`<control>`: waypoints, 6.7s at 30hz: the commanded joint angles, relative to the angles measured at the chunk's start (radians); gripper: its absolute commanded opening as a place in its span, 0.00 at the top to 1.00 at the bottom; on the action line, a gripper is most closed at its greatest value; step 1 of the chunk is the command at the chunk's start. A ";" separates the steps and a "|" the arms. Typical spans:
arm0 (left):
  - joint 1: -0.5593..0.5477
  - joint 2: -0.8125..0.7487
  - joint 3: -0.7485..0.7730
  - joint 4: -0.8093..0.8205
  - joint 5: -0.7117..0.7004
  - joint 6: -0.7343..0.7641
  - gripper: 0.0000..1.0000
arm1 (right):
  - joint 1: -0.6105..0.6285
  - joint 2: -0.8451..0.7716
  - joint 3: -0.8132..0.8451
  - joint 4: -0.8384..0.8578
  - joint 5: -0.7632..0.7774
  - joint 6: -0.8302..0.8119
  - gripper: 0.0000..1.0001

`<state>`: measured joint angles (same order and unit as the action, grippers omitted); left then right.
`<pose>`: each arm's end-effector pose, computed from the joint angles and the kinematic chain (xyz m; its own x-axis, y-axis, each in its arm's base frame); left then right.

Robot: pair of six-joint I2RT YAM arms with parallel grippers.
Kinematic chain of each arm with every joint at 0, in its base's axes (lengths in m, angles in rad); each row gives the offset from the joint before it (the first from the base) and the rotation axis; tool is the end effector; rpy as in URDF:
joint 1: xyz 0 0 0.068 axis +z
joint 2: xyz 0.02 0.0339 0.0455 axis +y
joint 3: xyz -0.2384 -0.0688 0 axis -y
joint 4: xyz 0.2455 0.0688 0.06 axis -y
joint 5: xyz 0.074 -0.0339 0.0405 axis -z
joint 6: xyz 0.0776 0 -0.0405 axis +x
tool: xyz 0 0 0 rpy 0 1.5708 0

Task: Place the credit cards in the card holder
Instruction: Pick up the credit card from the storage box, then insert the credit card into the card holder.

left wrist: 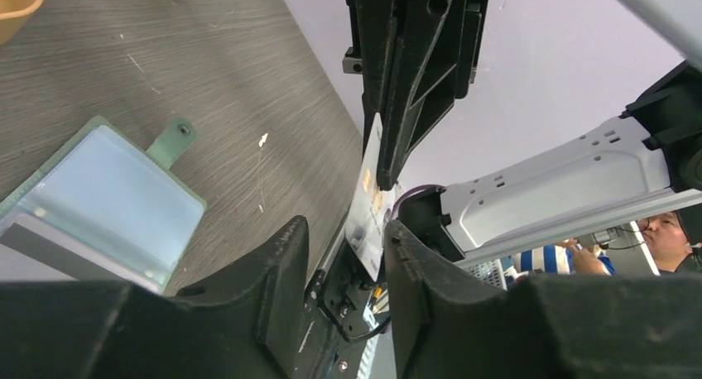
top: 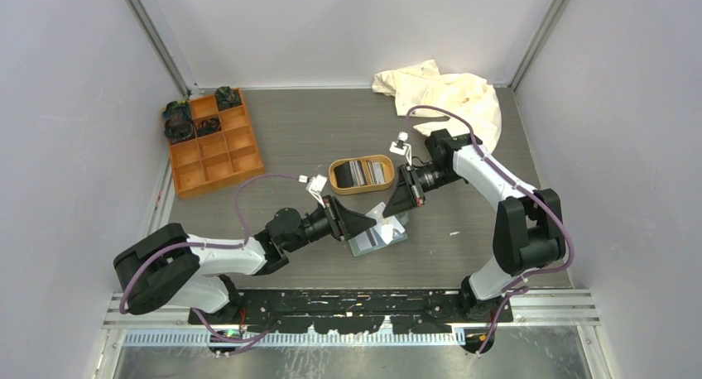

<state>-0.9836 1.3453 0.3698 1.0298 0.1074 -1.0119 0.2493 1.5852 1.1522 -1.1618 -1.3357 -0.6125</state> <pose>0.1620 -0.2585 0.1844 -0.7361 -0.4154 -0.5344 0.4958 0.2065 -0.8435 0.2423 0.1396 0.2113 -0.7727 -0.3349 -0.5393 -0.5855 0.0476 0.8093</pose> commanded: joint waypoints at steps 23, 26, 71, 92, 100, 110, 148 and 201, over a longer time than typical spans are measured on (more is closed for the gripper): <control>0.055 0.021 -0.159 0.057 -0.049 -0.166 1.00 | 0.018 -0.303 -0.124 0.355 0.569 -0.020 0.15; 0.055 0.016 -0.160 0.004 -0.081 -0.172 1.00 | 0.024 -0.259 -0.192 0.310 0.561 -0.307 0.00; 0.141 0.491 -0.069 0.295 0.024 -0.296 1.00 | 0.245 0.083 -0.172 0.397 0.926 -0.539 0.21; 0.131 0.494 0.046 -0.037 0.089 -0.348 1.00 | 0.244 0.058 -0.161 0.381 0.912 -0.507 0.18; 0.130 0.365 0.106 -0.403 0.095 -0.306 1.00 | 0.245 0.049 -0.164 0.384 0.909 -0.507 0.18; 0.144 0.435 0.170 -0.389 0.161 -0.303 1.00 | 0.244 0.071 -0.172 0.388 0.930 -0.516 0.18; 0.201 0.527 0.190 -0.324 0.225 -0.237 1.00 | 0.269 0.111 -0.125 0.343 0.933 -0.478 0.22; 0.212 0.574 0.180 -0.300 0.230 -0.258 0.83 | 0.265 -0.069 -0.100 0.293 0.712 -0.426 0.18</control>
<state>-0.7792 1.9060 0.5659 0.8883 0.3782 -1.3273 0.5072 1.5864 1.0233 -0.8616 -0.5026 -1.0512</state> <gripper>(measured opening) 0.162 0.822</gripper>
